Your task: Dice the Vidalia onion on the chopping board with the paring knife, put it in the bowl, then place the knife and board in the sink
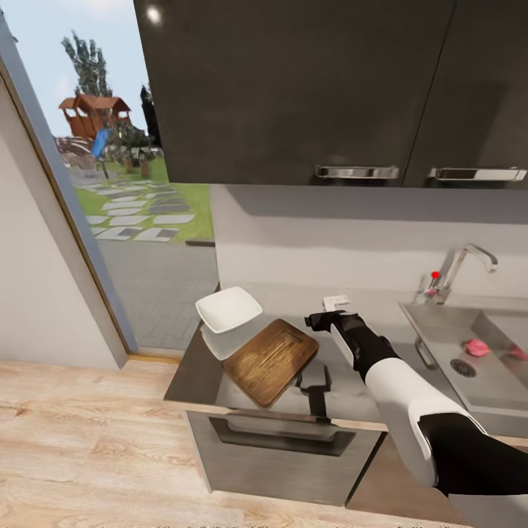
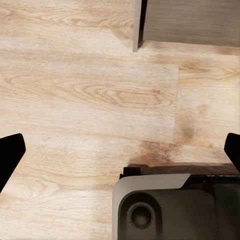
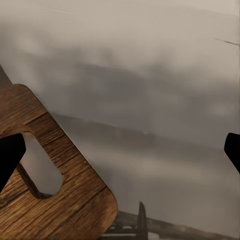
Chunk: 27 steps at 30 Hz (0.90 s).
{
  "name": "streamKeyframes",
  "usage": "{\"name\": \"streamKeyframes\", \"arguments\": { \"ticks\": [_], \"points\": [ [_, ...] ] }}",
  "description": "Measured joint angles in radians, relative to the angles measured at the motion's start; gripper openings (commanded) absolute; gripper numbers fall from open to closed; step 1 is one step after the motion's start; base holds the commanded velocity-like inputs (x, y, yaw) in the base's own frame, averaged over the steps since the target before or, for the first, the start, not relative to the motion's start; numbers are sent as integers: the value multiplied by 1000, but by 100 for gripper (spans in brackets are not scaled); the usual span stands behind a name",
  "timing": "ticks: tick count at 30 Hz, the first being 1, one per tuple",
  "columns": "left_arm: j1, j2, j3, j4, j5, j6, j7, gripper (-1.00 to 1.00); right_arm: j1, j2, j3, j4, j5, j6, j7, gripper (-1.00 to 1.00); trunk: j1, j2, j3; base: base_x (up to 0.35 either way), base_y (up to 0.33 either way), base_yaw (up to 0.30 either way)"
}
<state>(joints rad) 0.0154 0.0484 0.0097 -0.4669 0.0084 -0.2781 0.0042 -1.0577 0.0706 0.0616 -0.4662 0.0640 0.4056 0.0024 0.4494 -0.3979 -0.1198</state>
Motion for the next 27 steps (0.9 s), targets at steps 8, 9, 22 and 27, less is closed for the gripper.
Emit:
{"name": "streamKeyframes", "arguments": {
  "ticks": [8,9,22,27],
  "points": [
    [0,1,0,0,0,0,0,100,0,0,-1,4,0,-1,-1,100,0,0,-12,38,0,0],
    [0,1,0,0,0,0,0,100,0,0,-1,6,0,-1,-1,100,0,0,-14,12,0,0],
    [0,1,-1,1,0,0,0,100,0,0,-1,18,0,-1,-1,100,0,0,-35,2,0,0],
    [1,1,0,1,0,0,0,100,0,0,0,25,0,-1,0,100,0,0,-43,62,47,0]
  ]
}}
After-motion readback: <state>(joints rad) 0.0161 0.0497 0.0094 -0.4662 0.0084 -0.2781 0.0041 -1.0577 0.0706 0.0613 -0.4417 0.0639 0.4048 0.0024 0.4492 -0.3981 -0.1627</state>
